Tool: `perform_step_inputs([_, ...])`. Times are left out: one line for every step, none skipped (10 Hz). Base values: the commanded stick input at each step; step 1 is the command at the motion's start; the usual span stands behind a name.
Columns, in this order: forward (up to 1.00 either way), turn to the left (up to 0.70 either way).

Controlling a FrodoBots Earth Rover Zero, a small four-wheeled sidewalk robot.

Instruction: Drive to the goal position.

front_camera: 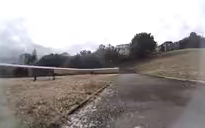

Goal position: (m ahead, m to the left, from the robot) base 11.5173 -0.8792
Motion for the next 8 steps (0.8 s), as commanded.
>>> perform_step_inputs([0.7, -0.14])
perform_step_inputs([0.7, -0.14])
perform_step_inputs([0.7, -0.14])
perform_step_inputs([0.7, -0.14])
perform_step_inputs([0.7, -0.14])
perform_step_inputs([0.7, -0.14])
perform_step_inputs([0.7, -0.14])
perform_step_inputs([0.7, -0.14])
